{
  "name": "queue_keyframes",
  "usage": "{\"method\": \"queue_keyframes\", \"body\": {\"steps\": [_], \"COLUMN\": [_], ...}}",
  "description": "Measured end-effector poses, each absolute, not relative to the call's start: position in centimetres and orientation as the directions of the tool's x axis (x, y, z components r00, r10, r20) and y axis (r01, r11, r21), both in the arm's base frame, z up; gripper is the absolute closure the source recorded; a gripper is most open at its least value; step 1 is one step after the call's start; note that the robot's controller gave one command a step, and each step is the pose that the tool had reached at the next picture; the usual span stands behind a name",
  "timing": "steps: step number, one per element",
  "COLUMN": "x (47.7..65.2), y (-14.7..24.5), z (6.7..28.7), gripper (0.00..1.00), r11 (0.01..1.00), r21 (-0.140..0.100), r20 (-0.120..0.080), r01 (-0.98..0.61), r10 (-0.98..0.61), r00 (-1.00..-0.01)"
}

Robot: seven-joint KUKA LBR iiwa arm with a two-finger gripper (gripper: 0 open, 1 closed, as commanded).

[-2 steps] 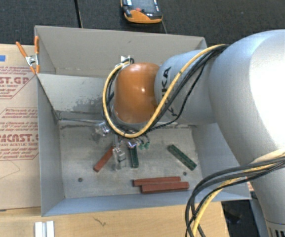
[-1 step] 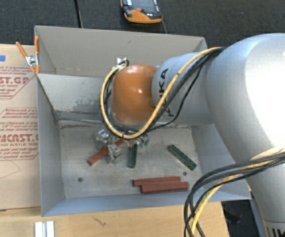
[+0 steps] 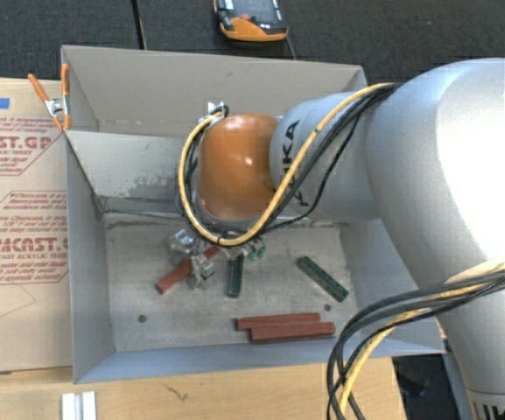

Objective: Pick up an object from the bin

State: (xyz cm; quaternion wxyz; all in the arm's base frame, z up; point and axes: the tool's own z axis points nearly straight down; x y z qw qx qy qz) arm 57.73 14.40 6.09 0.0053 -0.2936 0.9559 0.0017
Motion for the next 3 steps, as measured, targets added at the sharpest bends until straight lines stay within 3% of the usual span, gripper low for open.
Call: {"method": "queue_keyframes", "body": {"steps": [1,2,3], "x": [57.6,57.4,57.6], "y": [14.4,14.3,14.4], "z": [6.5,8.4,9.7], "gripper": [1.0,1.0,1.0], "r11": [0.824,0.825,0.825], "r21": [0.001,0.002,-0.002], "r20": [-0.008,-0.001,-0.006], "r01": [-0.567,-0.565,-0.565], "r10": [-0.567,-0.565,-0.565], "r00": [-0.824,-0.825,-0.825]}}
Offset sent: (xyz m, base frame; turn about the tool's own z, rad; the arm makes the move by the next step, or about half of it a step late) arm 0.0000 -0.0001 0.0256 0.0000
